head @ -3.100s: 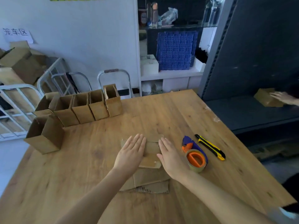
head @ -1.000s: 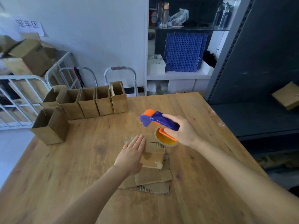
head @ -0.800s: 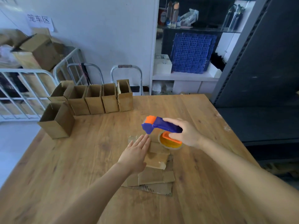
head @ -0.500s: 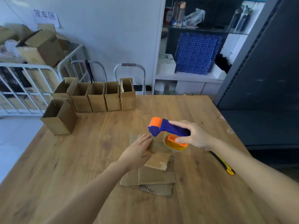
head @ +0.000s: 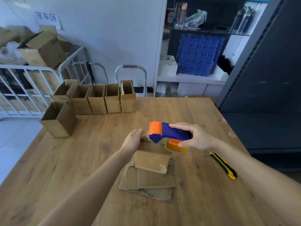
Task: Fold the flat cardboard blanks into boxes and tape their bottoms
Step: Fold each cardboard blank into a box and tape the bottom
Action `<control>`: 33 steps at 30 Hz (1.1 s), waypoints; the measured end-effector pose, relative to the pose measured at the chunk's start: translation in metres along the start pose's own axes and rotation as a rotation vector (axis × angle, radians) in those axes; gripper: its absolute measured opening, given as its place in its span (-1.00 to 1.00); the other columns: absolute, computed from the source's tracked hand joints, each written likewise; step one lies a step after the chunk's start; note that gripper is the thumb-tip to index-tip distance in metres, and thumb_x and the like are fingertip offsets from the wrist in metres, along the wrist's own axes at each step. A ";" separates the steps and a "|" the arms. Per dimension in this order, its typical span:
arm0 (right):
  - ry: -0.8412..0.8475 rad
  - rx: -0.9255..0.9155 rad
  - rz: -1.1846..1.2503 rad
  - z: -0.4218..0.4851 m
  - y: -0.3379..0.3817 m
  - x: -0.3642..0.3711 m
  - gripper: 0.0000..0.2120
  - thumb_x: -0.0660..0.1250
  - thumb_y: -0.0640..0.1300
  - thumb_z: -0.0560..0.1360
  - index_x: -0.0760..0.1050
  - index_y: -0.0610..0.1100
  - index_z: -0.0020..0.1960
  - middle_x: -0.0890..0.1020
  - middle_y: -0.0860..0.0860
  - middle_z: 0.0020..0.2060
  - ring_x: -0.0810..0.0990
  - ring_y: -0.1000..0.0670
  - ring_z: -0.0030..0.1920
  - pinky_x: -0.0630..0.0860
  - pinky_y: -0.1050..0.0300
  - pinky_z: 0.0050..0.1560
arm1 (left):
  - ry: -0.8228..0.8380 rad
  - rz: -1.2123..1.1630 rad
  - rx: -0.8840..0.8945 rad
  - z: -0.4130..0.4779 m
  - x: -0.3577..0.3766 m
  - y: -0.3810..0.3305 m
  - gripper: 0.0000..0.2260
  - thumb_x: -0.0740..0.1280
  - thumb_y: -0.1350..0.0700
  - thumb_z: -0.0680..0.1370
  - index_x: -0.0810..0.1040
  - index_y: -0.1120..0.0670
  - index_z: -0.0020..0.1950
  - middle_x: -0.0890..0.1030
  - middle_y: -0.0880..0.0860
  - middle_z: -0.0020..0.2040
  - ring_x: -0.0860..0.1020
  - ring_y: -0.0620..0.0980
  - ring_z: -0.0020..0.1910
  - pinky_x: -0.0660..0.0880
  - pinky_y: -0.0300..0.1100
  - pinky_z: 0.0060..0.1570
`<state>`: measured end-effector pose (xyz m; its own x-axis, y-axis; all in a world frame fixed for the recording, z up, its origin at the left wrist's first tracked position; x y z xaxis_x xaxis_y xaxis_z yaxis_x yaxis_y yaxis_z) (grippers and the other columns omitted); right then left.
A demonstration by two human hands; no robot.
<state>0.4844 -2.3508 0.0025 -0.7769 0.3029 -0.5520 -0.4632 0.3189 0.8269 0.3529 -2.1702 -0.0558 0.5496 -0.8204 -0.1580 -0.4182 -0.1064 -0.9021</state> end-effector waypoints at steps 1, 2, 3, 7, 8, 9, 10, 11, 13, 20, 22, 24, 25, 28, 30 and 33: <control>0.002 -0.007 -0.008 0.001 0.001 -0.001 -0.33 0.52 -0.19 0.30 0.42 0.17 0.33 0.43 0.28 0.28 0.45 0.22 0.22 0.43 0.26 0.20 | 0.013 0.022 -0.013 -0.001 -0.001 -0.001 -0.68 0.12 -0.06 0.59 0.55 0.08 0.13 0.62 0.12 0.05 0.55 0.03 0.05 0.44 -0.16 -0.06; 0.003 -0.014 -0.019 0.001 0.003 -0.001 -0.33 0.53 -0.24 0.32 0.42 0.20 0.32 0.42 0.30 0.27 0.44 0.25 0.22 0.41 0.30 0.18 | 0.021 0.041 -0.017 -0.001 0.000 -0.003 -0.69 0.12 -0.07 0.61 0.56 0.07 0.11 0.64 0.10 0.02 0.55 0.00 0.02 0.40 -0.20 -0.15; 0.006 -0.021 -0.032 0.002 0.004 -0.002 -0.32 0.53 -0.28 0.33 0.41 0.21 0.30 0.41 0.31 0.26 0.43 0.27 0.21 0.39 0.34 0.17 | 0.018 0.062 -0.015 -0.001 0.000 -0.003 -0.71 0.14 -0.06 0.62 0.57 0.07 0.09 0.64 0.09 -0.01 0.56 -0.02 0.00 0.37 -0.23 -0.20; 0.043 -0.043 -0.113 0.006 0.007 0.000 -0.33 0.51 -0.30 0.36 0.38 0.24 0.28 0.39 0.34 0.23 0.42 0.26 0.21 0.36 0.45 0.13 | -0.010 0.108 0.034 -0.001 0.001 -0.008 -0.83 0.30 0.06 0.56 0.57 0.15 -0.06 0.64 0.08 -0.13 0.56 0.00 -0.16 0.44 -0.18 -0.18; 0.050 -0.045 -0.138 0.006 0.007 0.000 -0.33 0.51 -0.29 0.36 0.38 0.23 0.29 0.39 0.33 0.23 0.42 0.24 0.21 0.36 0.45 0.13 | -0.025 0.123 0.047 -0.001 0.001 -0.008 -0.86 0.30 0.09 0.55 0.54 0.15 -0.13 0.62 0.08 -0.18 0.53 0.00 -0.21 0.42 -0.17 -0.20; 0.055 -0.044 -0.157 0.007 0.008 0.000 -0.34 0.50 -0.28 0.36 0.39 0.21 0.31 0.40 0.30 0.23 0.43 0.21 0.21 0.36 0.44 0.13 | -0.040 0.134 0.058 0.000 0.000 -0.008 -0.86 0.29 0.13 0.55 0.51 0.14 -0.18 0.59 0.07 -0.23 0.50 0.00 -0.23 0.40 -0.17 -0.23; 0.058 -0.040 -0.173 0.008 0.007 0.000 -0.34 0.50 -0.26 0.37 0.39 0.19 0.33 0.42 0.25 0.24 0.44 0.18 0.21 0.36 0.40 0.15 | -0.054 0.140 0.068 0.001 -0.001 -0.008 -0.86 0.29 0.15 0.54 0.49 0.13 -0.22 0.56 0.07 -0.26 0.48 0.01 -0.24 0.38 -0.16 -0.24; 0.061 -0.035 -0.192 0.008 0.007 0.001 -0.36 0.50 -0.24 0.38 0.39 0.17 0.35 0.42 0.19 0.25 0.44 0.16 0.20 0.37 0.35 0.17 | -0.066 0.147 0.072 0.001 -0.001 -0.007 -0.86 0.29 0.17 0.53 0.47 0.12 -0.23 0.54 0.08 -0.27 0.45 0.01 -0.25 0.36 -0.16 -0.25; 0.062 -0.033 -0.254 0.010 0.005 0.003 -0.39 0.49 -0.16 0.40 0.38 0.17 0.37 0.41 0.12 0.26 0.43 0.12 0.20 0.38 0.24 0.21 | -0.086 0.193 0.081 0.002 -0.001 -0.007 -0.85 0.26 0.19 0.53 0.42 0.12 -0.25 0.48 0.07 -0.30 0.39 0.00 -0.27 0.31 -0.17 -0.26; -0.060 -0.167 -0.381 0.008 0.007 0.018 -0.54 0.33 0.07 0.53 0.38 0.10 0.41 0.30 0.17 0.35 0.28 0.15 0.30 0.26 0.21 0.29 | -0.146 0.317 0.108 0.000 -0.004 -0.007 -0.78 0.21 0.21 0.56 0.32 0.10 -0.28 0.36 0.01 -0.34 0.26 -0.05 -0.33 0.19 -0.19 -0.35; -0.074 -0.212 -0.403 0.006 0.010 0.020 -0.58 0.33 0.03 0.53 0.41 0.11 0.38 0.32 0.18 0.38 0.27 0.13 0.33 0.18 0.31 0.27 | -0.143 0.349 0.125 -0.002 -0.004 -0.008 -0.76 0.21 0.20 0.57 0.32 0.09 -0.29 0.37 0.00 -0.35 0.28 -0.06 -0.34 0.20 -0.20 -0.36; -0.066 -0.228 -0.398 0.005 0.012 0.018 -0.60 0.36 0.00 0.52 0.45 0.11 0.35 0.33 0.18 0.38 0.27 0.12 0.33 0.17 0.37 0.24 | -0.137 0.415 0.141 -0.004 -0.003 -0.011 -0.78 0.20 0.19 0.58 0.34 0.10 -0.27 0.40 0.01 -0.34 0.31 -0.07 -0.34 0.23 -0.21 -0.35; -0.058 -0.236 -0.391 0.005 0.013 0.016 -0.61 0.37 -0.01 0.51 0.47 0.11 0.33 0.34 0.18 0.38 0.28 0.12 0.33 0.19 0.36 0.25 | -0.129 0.455 0.144 -0.004 -0.002 -0.012 -0.80 0.20 0.19 0.58 0.36 0.11 -0.25 0.42 0.02 -0.33 0.32 -0.06 -0.33 0.24 -0.22 -0.35; -0.031 -0.252 -0.367 0.004 0.012 0.012 -0.59 0.42 -0.03 0.48 0.49 0.11 0.31 0.36 0.16 0.37 0.31 0.13 0.33 0.30 0.19 0.31 | -0.110 0.524 0.130 -0.002 -0.001 -0.012 -0.85 0.20 0.16 0.58 0.39 0.13 -0.19 0.44 0.04 -0.28 0.33 -0.03 -0.30 0.25 -0.18 -0.33; -0.015 -0.246 -0.338 0.004 0.010 0.009 -0.58 0.43 -0.05 0.48 0.49 0.09 0.32 0.37 0.14 0.38 0.33 0.13 0.34 0.35 0.12 0.32 | -0.109 0.521 0.124 -0.002 -0.001 -0.014 -0.85 0.21 0.13 0.58 0.41 0.14 -0.17 0.45 0.04 -0.27 0.34 -0.02 -0.28 0.26 -0.19 -0.33; -0.020 -0.239 -0.258 0.006 0.005 0.005 -0.59 0.44 -0.09 0.47 0.51 0.07 0.30 0.39 0.13 0.38 0.36 0.12 0.34 0.41 0.02 0.31 | -0.141 0.481 0.103 -0.001 -0.003 -0.014 -0.84 0.23 0.12 0.60 0.41 0.14 -0.17 0.46 0.04 -0.27 0.37 -0.04 -0.29 0.30 -0.22 -0.34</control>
<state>0.4802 -2.3423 0.0034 -0.6141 0.2577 -0.7460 -0.7316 0.1690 0.6605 0.3557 -2.1668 -0.0424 0.4079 -0.6785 -0.6110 -0.5783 0.3259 -0.7479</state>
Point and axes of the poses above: each hand's wrist, its own z-axis towards the middle knuckle, its own x-axis out of the palm, y = z × x, the point moved 6 cm from there along z, towards the middle knuckle
